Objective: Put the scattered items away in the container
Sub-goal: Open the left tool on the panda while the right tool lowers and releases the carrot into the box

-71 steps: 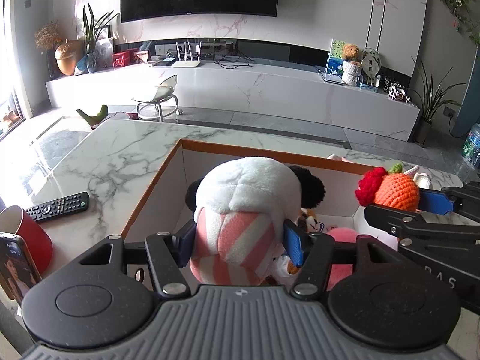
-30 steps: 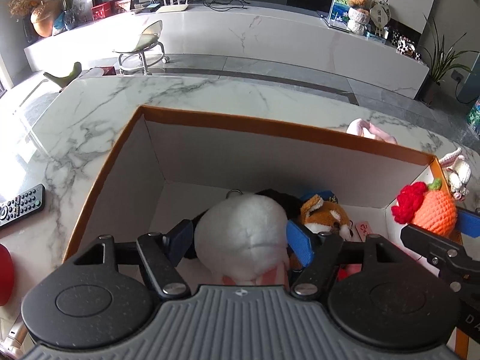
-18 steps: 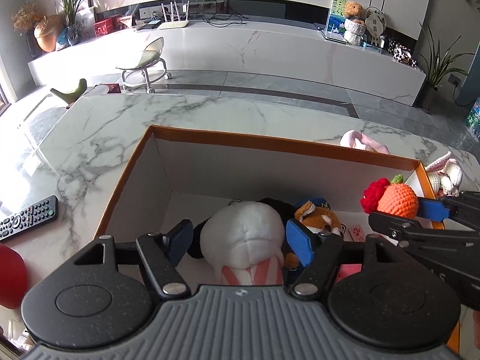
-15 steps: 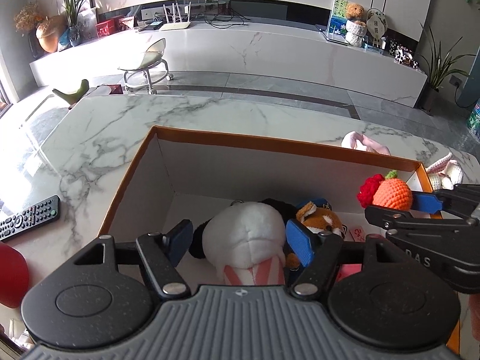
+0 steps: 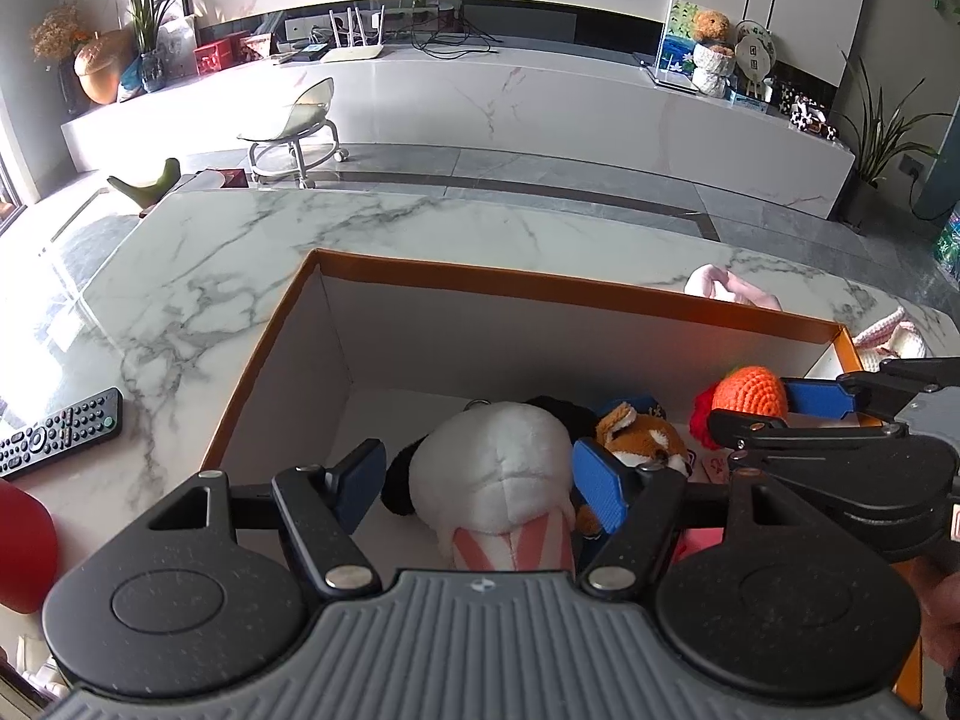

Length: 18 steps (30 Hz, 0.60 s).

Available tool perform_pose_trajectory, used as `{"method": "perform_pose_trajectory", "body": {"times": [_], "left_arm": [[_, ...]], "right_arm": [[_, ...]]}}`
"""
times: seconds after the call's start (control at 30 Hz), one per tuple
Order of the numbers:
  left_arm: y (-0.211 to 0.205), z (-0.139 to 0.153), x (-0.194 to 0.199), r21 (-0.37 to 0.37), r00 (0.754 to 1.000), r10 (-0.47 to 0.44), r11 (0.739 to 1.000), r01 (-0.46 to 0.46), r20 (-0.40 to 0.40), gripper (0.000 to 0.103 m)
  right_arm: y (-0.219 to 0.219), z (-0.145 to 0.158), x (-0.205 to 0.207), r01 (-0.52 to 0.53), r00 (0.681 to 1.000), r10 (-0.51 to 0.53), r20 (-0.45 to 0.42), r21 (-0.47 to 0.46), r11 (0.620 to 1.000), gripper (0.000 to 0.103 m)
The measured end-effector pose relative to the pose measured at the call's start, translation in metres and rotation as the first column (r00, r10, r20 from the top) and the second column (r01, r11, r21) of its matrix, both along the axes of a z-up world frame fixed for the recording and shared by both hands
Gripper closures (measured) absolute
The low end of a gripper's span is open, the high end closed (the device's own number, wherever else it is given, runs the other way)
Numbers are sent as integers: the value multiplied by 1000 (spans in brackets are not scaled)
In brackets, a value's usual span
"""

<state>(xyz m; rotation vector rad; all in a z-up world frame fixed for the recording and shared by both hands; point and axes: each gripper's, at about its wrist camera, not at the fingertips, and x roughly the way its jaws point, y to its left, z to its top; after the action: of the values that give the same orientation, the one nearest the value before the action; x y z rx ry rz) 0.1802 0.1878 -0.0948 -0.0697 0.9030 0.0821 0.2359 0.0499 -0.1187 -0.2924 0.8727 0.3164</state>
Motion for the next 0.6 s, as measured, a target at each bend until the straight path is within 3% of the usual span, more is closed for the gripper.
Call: {"method": "perform_pose_trajectory", "body": {"times": [0.1,0.4,0.6], "left_arm": [[0,1,-1,-3,1000,0,1000,0,0,22],[-5,11,-11,0,1000,-12,1000,12,14,22],[-19,30,-28,8,998,-33,999,32,50,22]], "right_arm": [[-1,2,-2,-1,1000,1,9,-4,1000,49],[-10,18,-15,-11,999,10,36,40,999,49],[-26,49,-43,-27,996,18,88,105,994,49]]}}
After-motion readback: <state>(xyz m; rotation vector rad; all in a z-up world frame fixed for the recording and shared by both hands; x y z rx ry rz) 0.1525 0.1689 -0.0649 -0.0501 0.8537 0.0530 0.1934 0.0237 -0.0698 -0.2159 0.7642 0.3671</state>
